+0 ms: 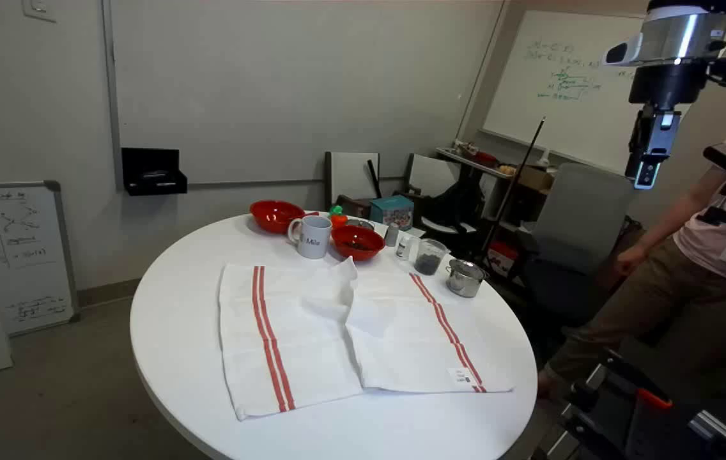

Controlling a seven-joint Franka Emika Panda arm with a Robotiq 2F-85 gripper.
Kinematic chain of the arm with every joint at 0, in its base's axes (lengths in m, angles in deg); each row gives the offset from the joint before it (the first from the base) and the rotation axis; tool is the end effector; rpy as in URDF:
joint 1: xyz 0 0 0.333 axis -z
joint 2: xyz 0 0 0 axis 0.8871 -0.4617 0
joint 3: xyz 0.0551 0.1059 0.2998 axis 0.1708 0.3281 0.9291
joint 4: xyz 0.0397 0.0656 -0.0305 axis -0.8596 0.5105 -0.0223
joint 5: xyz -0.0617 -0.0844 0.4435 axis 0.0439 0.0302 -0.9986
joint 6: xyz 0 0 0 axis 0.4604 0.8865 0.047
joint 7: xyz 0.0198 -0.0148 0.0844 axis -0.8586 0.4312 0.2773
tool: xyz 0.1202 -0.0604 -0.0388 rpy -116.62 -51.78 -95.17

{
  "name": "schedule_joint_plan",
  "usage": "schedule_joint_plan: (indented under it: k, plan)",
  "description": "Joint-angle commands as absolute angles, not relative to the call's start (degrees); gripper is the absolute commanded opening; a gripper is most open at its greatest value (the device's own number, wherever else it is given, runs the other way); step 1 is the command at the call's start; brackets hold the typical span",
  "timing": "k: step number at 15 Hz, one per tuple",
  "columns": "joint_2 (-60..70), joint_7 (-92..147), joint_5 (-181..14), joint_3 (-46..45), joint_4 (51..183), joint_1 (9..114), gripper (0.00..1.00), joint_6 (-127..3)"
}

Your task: Fold the red and white towel

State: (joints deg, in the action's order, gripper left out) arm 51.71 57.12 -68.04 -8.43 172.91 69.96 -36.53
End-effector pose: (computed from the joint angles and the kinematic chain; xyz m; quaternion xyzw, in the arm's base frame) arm 0.3795 -0.1595 0.3575 0.9831 0.1309 -0.1126 0.0613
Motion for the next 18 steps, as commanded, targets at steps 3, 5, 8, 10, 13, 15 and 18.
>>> schedule_joint_plan:
  k: [3,5,8,10,13,15,18]
  plan:
    - [51.7,57.1,-68.0,-8.6,172.8,69.7,1.0,-36.3]
    - [51.7,57.1,-68.0,-8.6,172.8,69.7,1.0,-36.3]
    - [51.7,57.1,-68.0,-8.6,172.8,69.7,1.0,-36.3]
    - [50.9,50.4,-70.9,-7.7,171.7,70.8,1.0,-31.9]
    - [50.8,44.3,-75.4,-7.5,171.4,70.7,1.0,-27.8]
    - [50.6,40.2,-78.8,-7.4,171.1,70.8,1.0,-25.6]
    - [51.5,40.2,-78.4,-7.5,172.4,70.8,1.0,-26.6]
